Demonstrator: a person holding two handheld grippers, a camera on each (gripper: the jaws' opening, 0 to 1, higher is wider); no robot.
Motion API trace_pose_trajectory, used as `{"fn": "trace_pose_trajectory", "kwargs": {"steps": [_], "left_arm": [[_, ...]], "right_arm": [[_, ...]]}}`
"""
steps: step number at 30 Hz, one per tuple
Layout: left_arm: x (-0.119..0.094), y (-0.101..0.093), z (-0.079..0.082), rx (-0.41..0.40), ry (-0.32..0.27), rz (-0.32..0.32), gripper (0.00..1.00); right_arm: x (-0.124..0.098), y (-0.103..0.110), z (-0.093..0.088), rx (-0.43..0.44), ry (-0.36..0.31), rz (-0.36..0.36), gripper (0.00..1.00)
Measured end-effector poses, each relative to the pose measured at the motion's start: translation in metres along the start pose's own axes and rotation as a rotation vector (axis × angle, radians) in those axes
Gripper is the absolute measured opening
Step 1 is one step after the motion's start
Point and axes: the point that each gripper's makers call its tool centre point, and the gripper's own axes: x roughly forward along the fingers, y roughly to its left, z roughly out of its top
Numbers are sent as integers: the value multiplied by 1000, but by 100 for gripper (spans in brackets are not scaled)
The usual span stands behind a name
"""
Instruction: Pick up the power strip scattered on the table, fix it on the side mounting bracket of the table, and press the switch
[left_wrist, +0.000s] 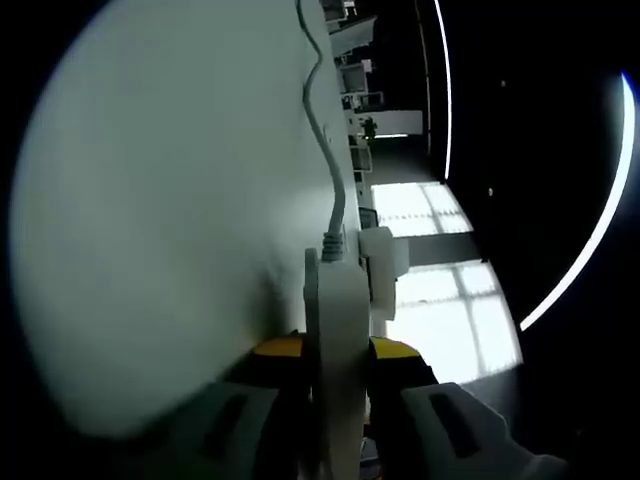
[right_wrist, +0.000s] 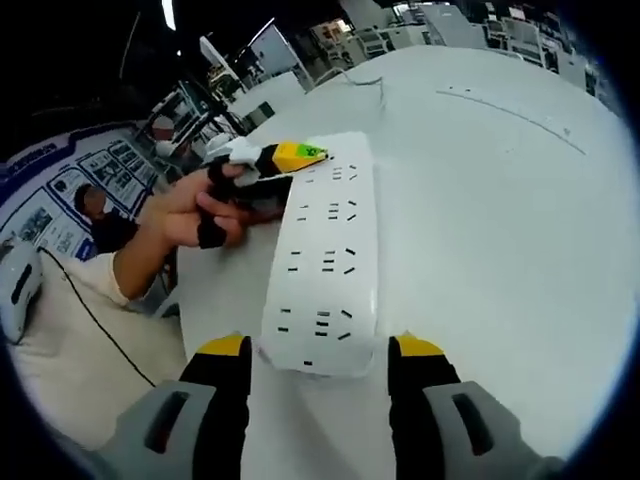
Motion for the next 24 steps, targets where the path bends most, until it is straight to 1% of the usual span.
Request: {"fn": "trace_pose_trajectory", "kwargs": {"steps": [2,5,6,10,16,19,20,22,24], "left_arm": [[-1,-1,2,5,-2,-6,25],[-4,-2,2,8,-3,-10,25],[-4,-2,2,10,-2,-12,25],[-9,-2,7,11,-8,-14,25],[-14,-4,12,9,2,-32,25],[-17,-7,13,-17,13,-49,25],[-18,-9,14,-23,16,-58,25],[-20,-13,14,-30,25,-70,25],[-22,-15,15,-30,32,-79,25]], "right_arm": [[-2,5,4,-20,-35,18,50],[-6,3,13,-39,-101,9,50],[-8,3,19,-46,-136,2,49],[-16,7,29,-53,-211,13,46],[-20,8,37,-79,-289,9,46],[-23,10,41,-100,-346,6,47],[-26,11,46,-107,-383,7,49],[-32,12,50,-109,-427,12,49],[-36,14,51,-106,-449,18,49]]}}
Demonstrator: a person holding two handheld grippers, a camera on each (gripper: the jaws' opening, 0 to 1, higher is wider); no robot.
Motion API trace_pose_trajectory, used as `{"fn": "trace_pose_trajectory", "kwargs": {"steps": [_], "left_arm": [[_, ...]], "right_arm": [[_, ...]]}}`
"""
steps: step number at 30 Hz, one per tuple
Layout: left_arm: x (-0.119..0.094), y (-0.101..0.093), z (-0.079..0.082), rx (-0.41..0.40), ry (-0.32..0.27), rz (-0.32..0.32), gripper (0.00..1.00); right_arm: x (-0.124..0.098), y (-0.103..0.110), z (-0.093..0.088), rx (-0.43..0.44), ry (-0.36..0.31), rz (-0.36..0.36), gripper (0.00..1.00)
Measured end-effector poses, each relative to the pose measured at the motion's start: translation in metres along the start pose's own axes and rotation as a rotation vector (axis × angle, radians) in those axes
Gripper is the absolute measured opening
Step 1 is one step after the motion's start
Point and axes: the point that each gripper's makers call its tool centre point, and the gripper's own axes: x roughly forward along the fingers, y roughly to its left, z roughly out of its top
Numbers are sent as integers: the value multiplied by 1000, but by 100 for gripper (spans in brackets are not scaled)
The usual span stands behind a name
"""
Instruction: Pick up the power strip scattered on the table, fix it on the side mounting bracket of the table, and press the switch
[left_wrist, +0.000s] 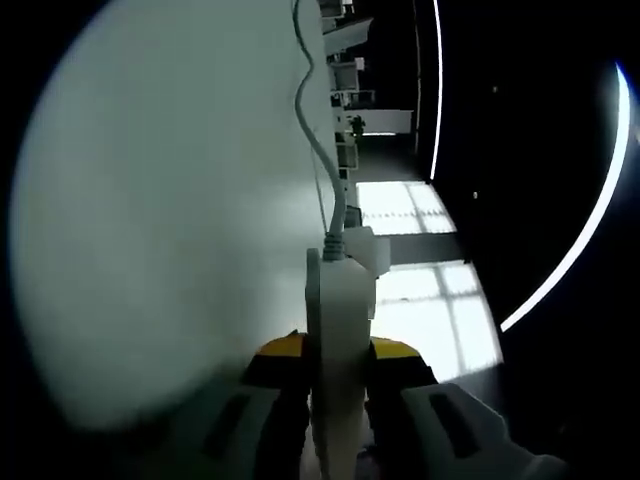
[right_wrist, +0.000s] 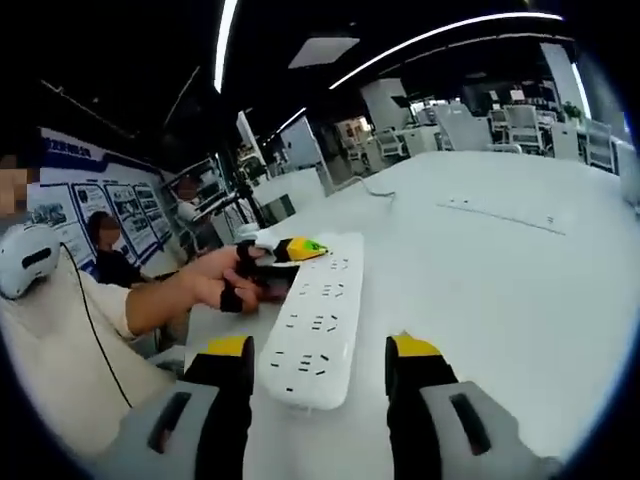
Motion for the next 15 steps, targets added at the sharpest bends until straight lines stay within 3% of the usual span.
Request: {"fn": "trace_pose_trajectory", "kwargs": {"steps": [6,10,15], "left_arm": [[-8,-2,10,10,38,-17,25],[-15,-1,14,14,26,-10,25],[-22,-8,16,3,45,-36,25]], "right_arm": [[-4,-1,0,12,-29,-7,47],[-4,-1,-4,14,-34,-5,46],[-6,7,1,4,-85,28,46]]}}
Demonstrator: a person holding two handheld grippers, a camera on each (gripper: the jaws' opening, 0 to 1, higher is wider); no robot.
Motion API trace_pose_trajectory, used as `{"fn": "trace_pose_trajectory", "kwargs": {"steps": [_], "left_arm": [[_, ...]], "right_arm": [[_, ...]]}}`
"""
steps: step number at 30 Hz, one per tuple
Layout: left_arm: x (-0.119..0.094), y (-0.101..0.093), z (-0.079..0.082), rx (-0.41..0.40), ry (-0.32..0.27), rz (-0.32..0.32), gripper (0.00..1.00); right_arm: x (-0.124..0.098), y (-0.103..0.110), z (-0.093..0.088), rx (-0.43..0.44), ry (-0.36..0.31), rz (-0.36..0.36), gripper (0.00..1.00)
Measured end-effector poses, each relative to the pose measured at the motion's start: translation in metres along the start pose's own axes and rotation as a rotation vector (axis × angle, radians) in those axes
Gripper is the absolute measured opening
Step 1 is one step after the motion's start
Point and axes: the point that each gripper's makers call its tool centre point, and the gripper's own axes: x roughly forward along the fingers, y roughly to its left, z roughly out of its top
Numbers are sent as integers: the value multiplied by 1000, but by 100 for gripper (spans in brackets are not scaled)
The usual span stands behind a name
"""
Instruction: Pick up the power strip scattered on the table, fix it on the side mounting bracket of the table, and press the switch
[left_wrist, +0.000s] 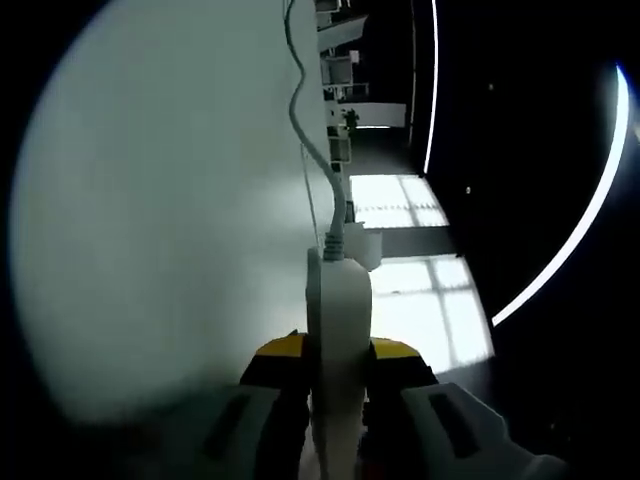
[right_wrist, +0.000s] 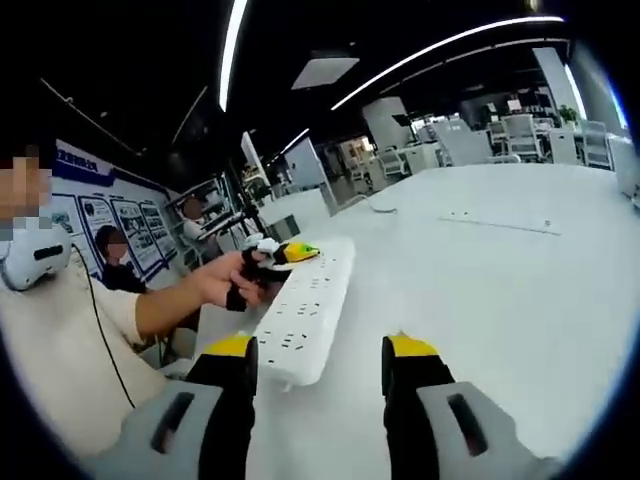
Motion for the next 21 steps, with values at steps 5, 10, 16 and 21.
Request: {"fn": "trace_pose_trajectory", "kwargs": {"steps": [5,10,16,21], "left_arm": [[-8,-4,5,17,17,0,25],[-11,-6,8,20,21,-9,25],[-15,-9,9,21,41,-24,25],[-18,-12,11,26,51,-41,25]], "right_arm": [[-3,6,7,-3,-61,15,45],[-7,7,6,3,-84,9,44],[-10,9,5,19,-105,1,43],[-10,13,4,20,-116,-2,43]]}}
